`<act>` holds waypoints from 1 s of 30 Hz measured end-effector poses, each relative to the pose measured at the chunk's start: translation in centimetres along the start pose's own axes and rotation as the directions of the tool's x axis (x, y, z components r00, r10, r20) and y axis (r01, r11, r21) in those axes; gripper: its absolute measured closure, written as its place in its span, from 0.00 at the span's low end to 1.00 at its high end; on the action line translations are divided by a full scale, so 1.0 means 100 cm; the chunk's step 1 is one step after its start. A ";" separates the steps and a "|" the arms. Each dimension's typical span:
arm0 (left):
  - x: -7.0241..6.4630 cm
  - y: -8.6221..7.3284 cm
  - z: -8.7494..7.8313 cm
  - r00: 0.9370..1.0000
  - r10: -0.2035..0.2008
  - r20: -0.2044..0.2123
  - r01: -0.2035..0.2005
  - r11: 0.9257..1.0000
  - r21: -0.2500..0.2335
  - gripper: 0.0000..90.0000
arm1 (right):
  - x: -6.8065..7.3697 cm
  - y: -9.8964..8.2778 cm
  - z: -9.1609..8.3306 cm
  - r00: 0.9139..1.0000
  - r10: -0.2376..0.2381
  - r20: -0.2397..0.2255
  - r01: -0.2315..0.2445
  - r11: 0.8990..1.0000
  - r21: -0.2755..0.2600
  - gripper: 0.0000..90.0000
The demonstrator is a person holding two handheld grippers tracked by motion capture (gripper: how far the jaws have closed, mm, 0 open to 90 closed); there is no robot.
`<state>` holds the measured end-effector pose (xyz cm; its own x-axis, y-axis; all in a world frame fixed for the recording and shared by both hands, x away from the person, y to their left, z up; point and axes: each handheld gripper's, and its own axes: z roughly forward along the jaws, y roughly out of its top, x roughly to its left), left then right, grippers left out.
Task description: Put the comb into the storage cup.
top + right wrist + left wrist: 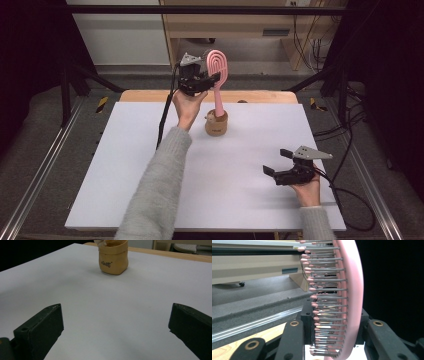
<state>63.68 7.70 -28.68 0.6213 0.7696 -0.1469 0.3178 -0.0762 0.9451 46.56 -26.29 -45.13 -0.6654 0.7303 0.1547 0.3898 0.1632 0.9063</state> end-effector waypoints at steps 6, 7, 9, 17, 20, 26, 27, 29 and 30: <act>0.000 -0.001 0.006 1.000 0.001 0.001 -0.001 1.000 0.004 0.71 | 0.000 0.000 0.000 1.000 -0.001 0.001 0.001 1.000 0.000 0.00; 0.000 -0.001 0.007 1.000 0.002 0.001 -0.002 1.000 0.004 0.71 | 0.000 0.000 0.000 1.000 -0.001 0.001 0.001 1.000 0.000 0.00; 0.000 -0.002 0.009 1.000 0.001 0.001 -0.001 1.000 0.005 0.71 | 0.000 0.000 0.000 1.000 0.000 0.000 0.000 1.000 -0.001 0.00; 0.001 -0.006 0.016 1.000 0.015 -0.017 -0.015 1.000 0.016 0.71 | 0.000 0.000 0.000 1.000 -0.001 -0.001 0.001 1.000 -0.002 0.00; 0.003 -0.008 0.019 1.000 0.016 -0.022 -0.016 1.000 0.023 0.71 | 0.000 0.000 0.000 1.000 0.000 -0.002 0.000 1.000 -0.002 0.00; 0.004 -0.012 0.022 0.999 0.026 -0.028 -0.025 0.999 0.025 0.71 | 0.000 0.000 0.000 1.000 -0.001 -0.001 0.001 1.000 -0.003 0.00; 0.004 -0.012 0.023 0.999 0.026 -0.027 -0.025 0.999 0.027 0.71 | 0.000 0.000 0.000 1.000 -0.001 -0.002 0.001 1.000 -0.002 0.00; 0.004 -0.014 0.024 0.999 0.025 -0.024 -0.025 0.999 0.030 0.71 | 0.000 0.000 0.000 1.000 -0.001 -0.002 0.001 1.000 -0.003 0.00; 0.004 -0.015 0.025 0.999 0.028 -0.025 -0.027 0.999 0.033 0.71 | 0.000 0.000 0.000 1.000 0.000 -0.002 0.000 1.000 -0.003 0.00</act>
<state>65.27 6.55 -30.88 0.6115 0.7831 -0.1130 0.3242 -0.1177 0.9386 46.58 -26.35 -45.13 -0.6667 0.7289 0.1555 0.3878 0.1611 0.9075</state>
